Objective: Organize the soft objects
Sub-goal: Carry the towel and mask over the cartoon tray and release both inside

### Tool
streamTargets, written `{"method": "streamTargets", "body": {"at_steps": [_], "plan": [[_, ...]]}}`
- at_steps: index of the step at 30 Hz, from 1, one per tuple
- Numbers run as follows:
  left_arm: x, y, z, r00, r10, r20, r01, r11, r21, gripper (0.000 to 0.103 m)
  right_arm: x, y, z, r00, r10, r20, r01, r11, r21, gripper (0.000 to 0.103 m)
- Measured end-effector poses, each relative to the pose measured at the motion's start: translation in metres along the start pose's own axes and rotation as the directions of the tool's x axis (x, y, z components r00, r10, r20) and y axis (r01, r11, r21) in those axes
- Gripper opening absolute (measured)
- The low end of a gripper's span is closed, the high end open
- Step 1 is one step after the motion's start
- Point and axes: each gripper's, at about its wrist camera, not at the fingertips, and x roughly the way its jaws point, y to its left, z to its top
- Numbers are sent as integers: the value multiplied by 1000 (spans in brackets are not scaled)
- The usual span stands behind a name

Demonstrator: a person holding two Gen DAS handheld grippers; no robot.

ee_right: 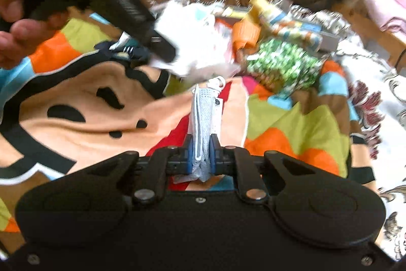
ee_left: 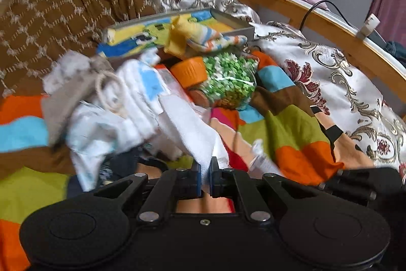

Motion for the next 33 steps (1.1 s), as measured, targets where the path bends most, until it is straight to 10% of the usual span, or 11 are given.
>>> {"method": "streamTargets", "body": {"at_steps": [13, 33], "plan": [[-77, 18, 93, 995, 99, 6, -98, 972, 215, 5, -24, -15, 77, 958, -72, 279, 58, 997, 59, 7], [58, 126, 182, 981, 140, 131, -156, 980, 120, 5, 169, -103, 254, 944, -37, 328, 9, 996, 85, 7]]}}
